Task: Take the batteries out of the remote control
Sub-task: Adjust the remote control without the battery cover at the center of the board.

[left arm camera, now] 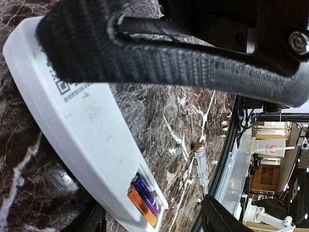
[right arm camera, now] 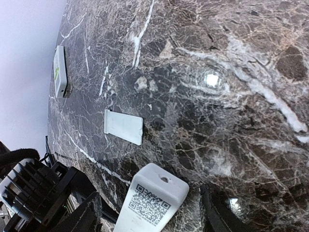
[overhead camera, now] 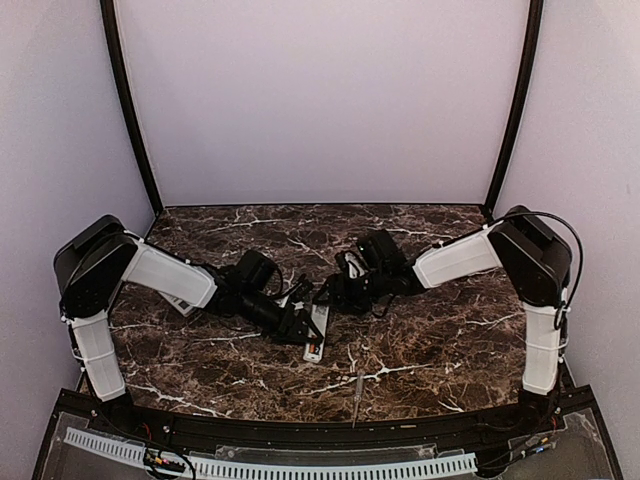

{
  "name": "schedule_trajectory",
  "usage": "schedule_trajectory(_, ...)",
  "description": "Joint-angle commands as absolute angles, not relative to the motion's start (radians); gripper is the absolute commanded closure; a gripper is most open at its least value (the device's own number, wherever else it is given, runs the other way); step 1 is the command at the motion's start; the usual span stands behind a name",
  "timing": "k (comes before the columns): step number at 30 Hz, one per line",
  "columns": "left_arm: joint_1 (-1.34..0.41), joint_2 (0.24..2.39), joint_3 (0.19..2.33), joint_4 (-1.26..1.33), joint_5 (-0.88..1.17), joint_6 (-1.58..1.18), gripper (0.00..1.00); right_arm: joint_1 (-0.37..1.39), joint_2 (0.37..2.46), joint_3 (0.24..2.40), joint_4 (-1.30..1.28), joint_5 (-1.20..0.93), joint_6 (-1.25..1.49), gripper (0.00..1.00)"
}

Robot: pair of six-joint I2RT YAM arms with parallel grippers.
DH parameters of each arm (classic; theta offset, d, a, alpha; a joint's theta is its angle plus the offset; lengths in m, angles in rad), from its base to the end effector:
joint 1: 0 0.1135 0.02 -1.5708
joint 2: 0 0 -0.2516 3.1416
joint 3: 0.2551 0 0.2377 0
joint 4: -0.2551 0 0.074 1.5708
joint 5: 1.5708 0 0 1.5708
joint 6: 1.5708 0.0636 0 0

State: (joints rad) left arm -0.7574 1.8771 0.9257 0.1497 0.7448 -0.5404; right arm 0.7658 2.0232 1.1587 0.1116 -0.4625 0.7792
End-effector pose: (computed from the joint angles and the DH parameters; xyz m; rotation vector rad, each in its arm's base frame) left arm 0.2336 -0.2802 0.1142 0.6877 2.5313 -1.4400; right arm 0.2834 0.3119 0.1142 -0.2473 2.5960 1.2222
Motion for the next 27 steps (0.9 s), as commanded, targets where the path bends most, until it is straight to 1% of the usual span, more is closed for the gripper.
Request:
schedule_trajectory(1,-0.767,1.848,0.918,0.171,0.756,-0.573,0.33,0.774,2.066,1.182,0.125,-0.483,0.768,0.34)
schedule_trajectory(5,-0.768,1.834,0.919,0.156,0.742,-0.570,0.34,0.775,2.060,1.193,0.113,-0.480,0.759,0.34)
schedule_trajectory(8,-0.768,1.766,0.891,0.126,0.670,-0.568,0.33,0.774,2.008,1.186,0.069,-0.441,0.734,0.33)
schedule_trajectory(14,-0.756,1.667,0.906,-0.023,0.548,-0.527,0.32,0.772,1.849,1.156,-0.137,-0.259,0.649,0.32)
schedule_trajectory(17,-0.751,1.626,0.903,-0.038,0.494,-0.533,0.31,0.772,1.770,1.126,-0.235,-0.202,0.631,0.33)
schedule_trajectory(22,-0.708,1.550,0.920,-0.066,0.480,-0.516,0.31,0.814,1.633,1.054,-0.432,-0.125,0.724,0.36)
schedule_trajectory(27,-0.579,1.463,1.065,-0.239,0.514,-0.437,0.30,0.944,1.544,1.028,-0.573,-0.056,0.888,0.39)
